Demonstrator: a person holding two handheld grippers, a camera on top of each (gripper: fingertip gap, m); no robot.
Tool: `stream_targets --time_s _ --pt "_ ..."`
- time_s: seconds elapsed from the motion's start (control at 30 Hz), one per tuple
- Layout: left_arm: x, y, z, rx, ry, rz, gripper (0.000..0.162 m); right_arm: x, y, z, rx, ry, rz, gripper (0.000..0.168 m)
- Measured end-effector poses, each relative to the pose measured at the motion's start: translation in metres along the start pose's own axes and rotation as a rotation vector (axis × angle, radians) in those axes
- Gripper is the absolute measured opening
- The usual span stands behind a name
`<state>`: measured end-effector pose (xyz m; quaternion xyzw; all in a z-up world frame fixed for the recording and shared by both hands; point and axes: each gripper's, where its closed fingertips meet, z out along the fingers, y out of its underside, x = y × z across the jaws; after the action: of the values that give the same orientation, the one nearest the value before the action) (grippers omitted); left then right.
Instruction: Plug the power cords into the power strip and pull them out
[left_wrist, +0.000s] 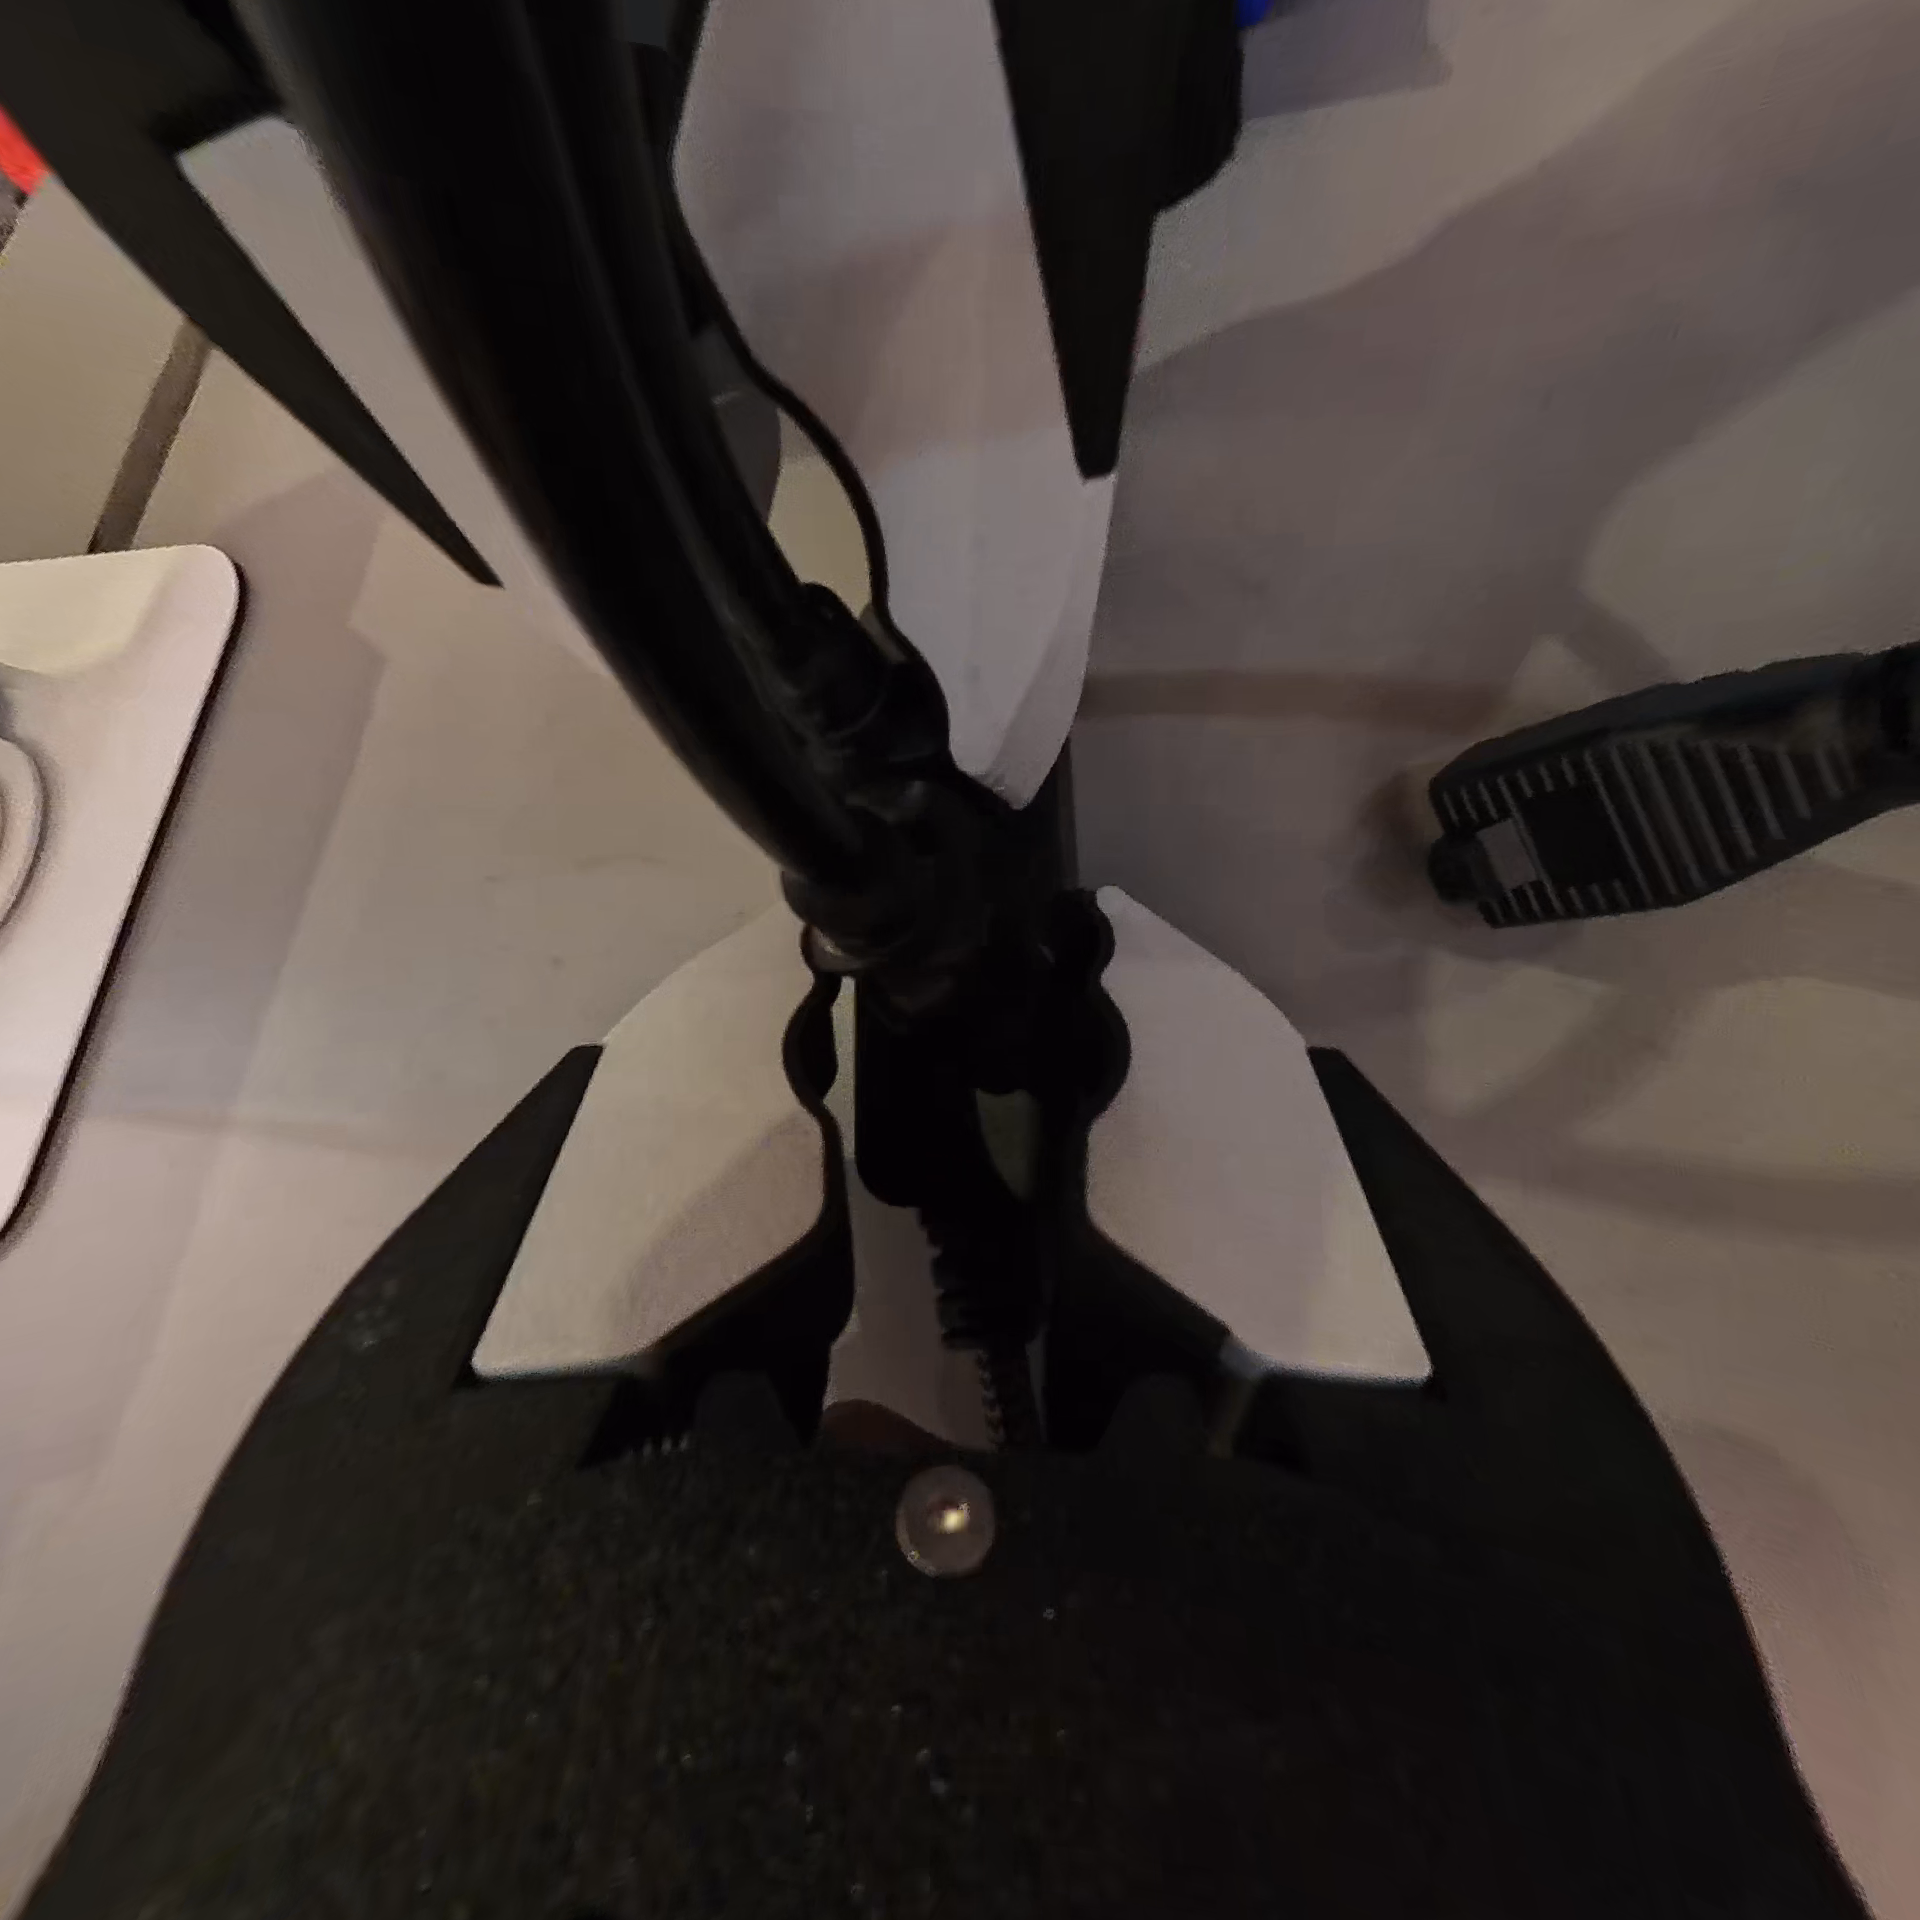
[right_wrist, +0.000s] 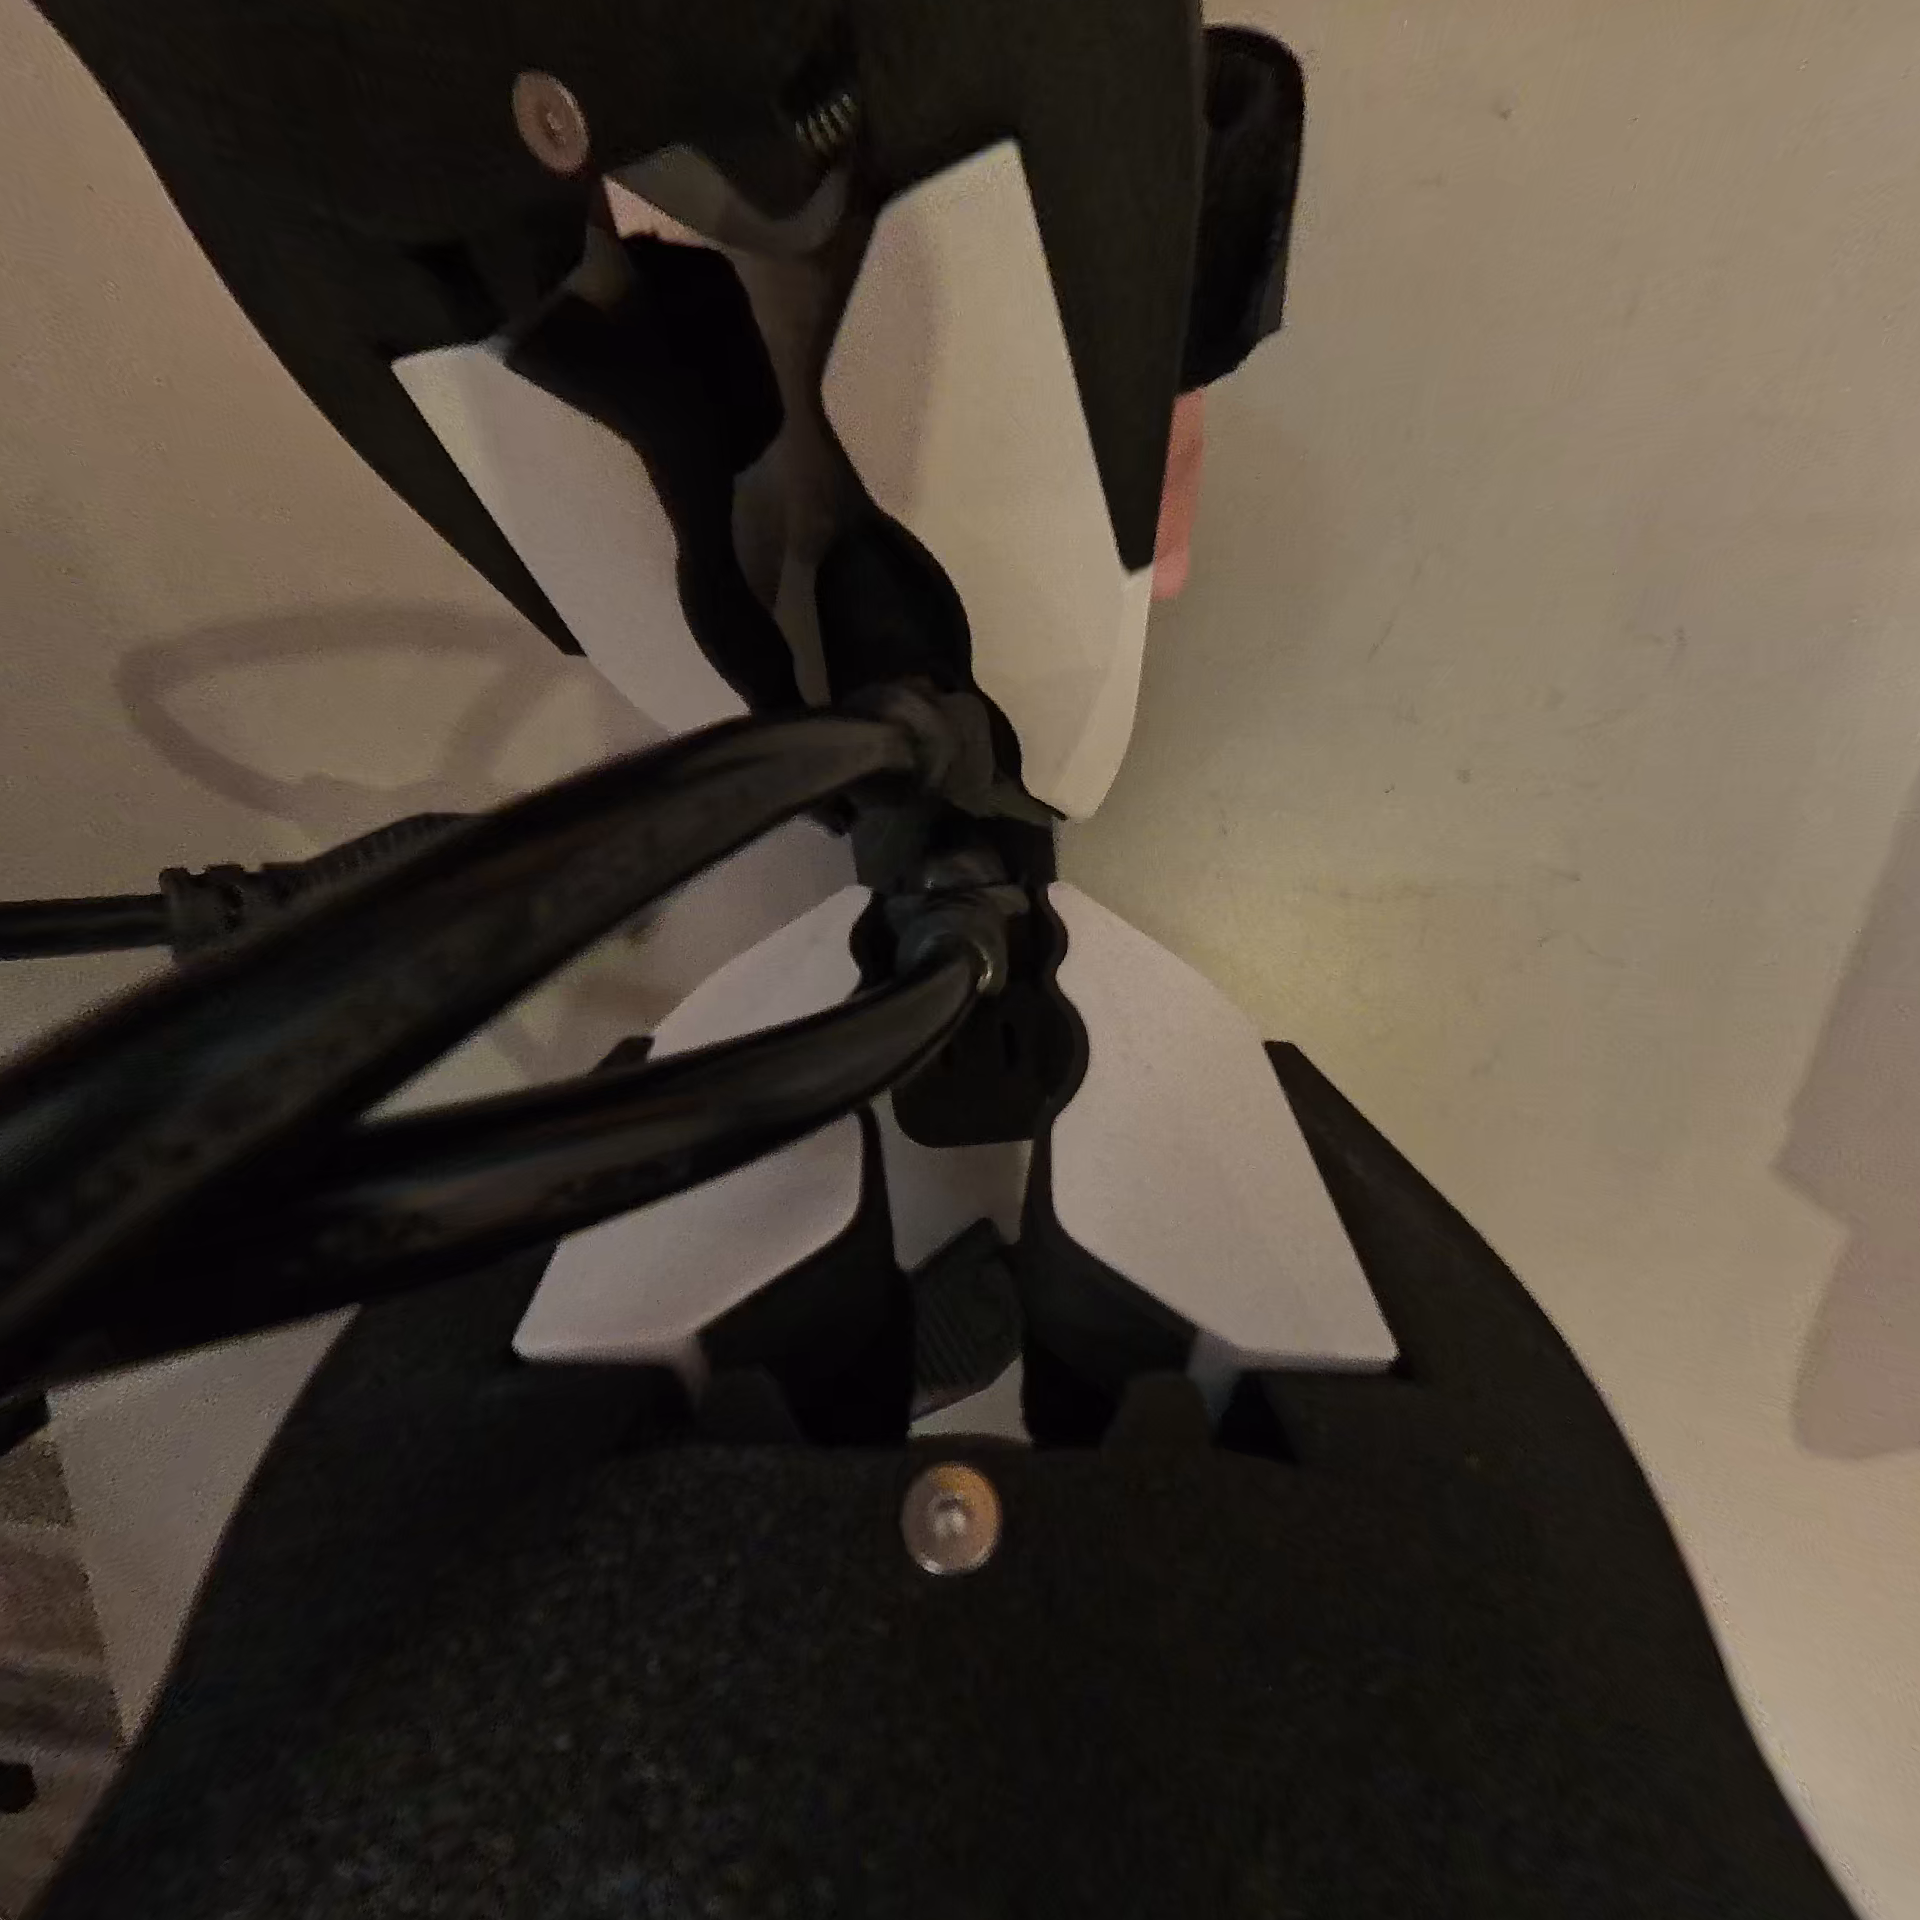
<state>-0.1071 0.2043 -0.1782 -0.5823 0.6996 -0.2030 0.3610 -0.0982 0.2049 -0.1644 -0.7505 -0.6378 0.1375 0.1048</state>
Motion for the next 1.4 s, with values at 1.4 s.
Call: stream_targets --time_s 1.4 --pt "0.002 -0.016 0.004 0.043 0.131 -0.148 0.028 -0.004 0.005 -0.012 0.084 0.005 0.0 0.022"
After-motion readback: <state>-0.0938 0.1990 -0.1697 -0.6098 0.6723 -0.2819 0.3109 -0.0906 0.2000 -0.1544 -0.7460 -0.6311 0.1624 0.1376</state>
